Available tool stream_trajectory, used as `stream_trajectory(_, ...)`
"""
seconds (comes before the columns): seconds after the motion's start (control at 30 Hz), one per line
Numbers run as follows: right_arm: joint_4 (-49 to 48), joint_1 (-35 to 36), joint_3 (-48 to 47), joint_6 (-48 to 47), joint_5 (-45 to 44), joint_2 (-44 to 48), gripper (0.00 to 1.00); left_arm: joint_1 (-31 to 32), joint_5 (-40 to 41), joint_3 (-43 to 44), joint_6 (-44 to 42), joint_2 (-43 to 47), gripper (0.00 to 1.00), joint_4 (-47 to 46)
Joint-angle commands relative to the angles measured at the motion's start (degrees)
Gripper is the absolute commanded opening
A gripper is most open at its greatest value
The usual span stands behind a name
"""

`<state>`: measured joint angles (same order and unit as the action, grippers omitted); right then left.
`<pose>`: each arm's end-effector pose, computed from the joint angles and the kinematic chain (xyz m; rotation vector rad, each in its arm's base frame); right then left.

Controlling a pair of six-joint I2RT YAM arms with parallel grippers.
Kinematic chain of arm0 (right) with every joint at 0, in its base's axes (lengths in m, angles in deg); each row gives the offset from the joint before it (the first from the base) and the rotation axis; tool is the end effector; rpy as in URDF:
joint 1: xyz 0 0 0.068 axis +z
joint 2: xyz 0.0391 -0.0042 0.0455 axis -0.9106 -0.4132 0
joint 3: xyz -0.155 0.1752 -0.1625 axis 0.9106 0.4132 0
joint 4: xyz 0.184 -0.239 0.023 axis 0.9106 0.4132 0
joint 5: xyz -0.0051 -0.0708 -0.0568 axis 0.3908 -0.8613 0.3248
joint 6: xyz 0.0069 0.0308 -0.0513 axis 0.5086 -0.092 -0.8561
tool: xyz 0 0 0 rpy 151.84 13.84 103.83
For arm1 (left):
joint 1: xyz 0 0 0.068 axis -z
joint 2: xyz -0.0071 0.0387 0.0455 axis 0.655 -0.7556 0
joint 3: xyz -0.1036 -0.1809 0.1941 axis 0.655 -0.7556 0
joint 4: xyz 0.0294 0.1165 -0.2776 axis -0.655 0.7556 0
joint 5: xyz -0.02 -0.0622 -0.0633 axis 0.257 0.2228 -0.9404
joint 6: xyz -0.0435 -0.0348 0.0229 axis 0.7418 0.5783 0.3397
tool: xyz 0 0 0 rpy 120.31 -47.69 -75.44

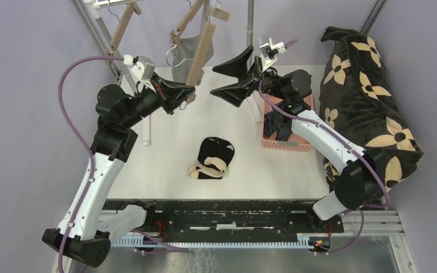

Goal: Remove the underwear clipped to the hanger

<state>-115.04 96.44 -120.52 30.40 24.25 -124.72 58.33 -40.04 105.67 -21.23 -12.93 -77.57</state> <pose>0.3152 0.2278 0.4572 -0.8024 0.9900 1.4861 0.2324 -0.1012 0.4778 0.5772 1.3805 -0.9238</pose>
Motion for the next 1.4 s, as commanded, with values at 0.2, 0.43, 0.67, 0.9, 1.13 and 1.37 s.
stream_trajectory(0.2,43.92,5.11,8.52,-39.38,-24.14,13.67,1.00,-0.20,28.42,21.96,-3.12,4.72,0.03,40.60)
stream_trajectory(0.43,58.62,9.42,11.69,-47.91,-32.46,8.64,1.00,-0.22,50.60,29.98,-1.80,4.07,0.03,59.82)
stream_trajectory(0.67,64.00,13.96,11.90,-50.08,-38.78,-3.35,1.00,-0.31,52.55,19.66,-2.88,-0.28,0.03,61.25)
stream_trajectory(0.9,61.20,16.25,11.98,-47.83,-35.01,-9.95,1.00,-2.30,46.04,19.97,-6.54,-6.58,0.03,56.36)
stream_trajectory(1.13,68.45,16.96,8.68,-49.95,-29.90,-16.58,1.00,-13.90,35.95,27.18,-11.41,-12.46,0.03,54.95)
stream_trajectory(1.37,72.82,17.06,6.55,-50.93,-33.68,-22.17,0.35,-15.13,24.90,36.64,-13.61,-18.70,0.03,51.71)
